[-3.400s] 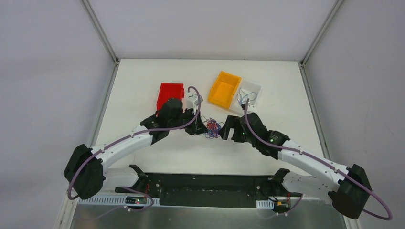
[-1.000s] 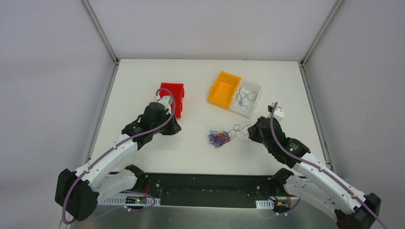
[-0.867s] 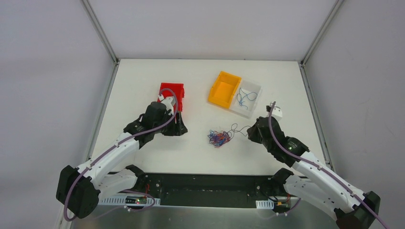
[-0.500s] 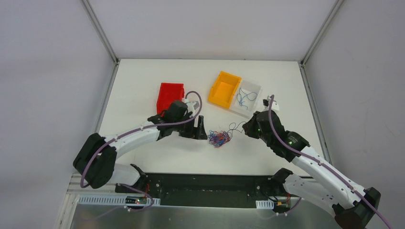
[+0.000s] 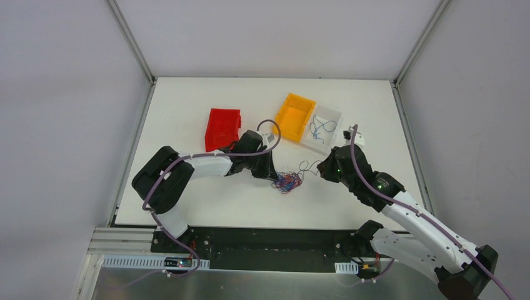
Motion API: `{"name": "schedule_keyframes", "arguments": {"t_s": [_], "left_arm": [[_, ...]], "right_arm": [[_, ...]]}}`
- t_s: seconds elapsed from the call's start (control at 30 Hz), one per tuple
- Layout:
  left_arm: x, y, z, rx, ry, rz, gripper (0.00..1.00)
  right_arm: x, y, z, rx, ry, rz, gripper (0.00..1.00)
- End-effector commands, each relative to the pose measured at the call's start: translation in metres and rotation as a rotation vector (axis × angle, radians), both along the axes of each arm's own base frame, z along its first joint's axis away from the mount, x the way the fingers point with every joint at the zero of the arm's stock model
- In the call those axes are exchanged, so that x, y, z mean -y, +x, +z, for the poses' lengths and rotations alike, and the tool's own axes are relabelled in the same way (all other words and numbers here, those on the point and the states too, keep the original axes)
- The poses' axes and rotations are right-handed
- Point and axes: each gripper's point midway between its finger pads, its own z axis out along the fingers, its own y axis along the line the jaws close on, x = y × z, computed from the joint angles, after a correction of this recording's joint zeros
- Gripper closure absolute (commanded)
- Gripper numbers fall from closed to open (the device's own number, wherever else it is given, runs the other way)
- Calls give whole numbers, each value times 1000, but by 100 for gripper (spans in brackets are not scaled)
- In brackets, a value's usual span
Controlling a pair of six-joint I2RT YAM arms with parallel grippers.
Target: Untangle the cables
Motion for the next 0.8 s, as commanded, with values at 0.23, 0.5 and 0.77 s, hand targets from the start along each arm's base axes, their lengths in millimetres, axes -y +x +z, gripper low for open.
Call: {"name": "schedule_keyframes", "arguments": {"t_s": [0.23,0.5,0.77], "left_arm": [[-83,18,42,144,30,201,100],[-215,0,71,282,472,459,100],[-268,-11,91,319,527,764,100]], "right_arm": [[80,3,22,70,-194,-287,100],[150,-3,45,91,-352,-511,100],[179,-11,59,82,-368,-619,100]]}}
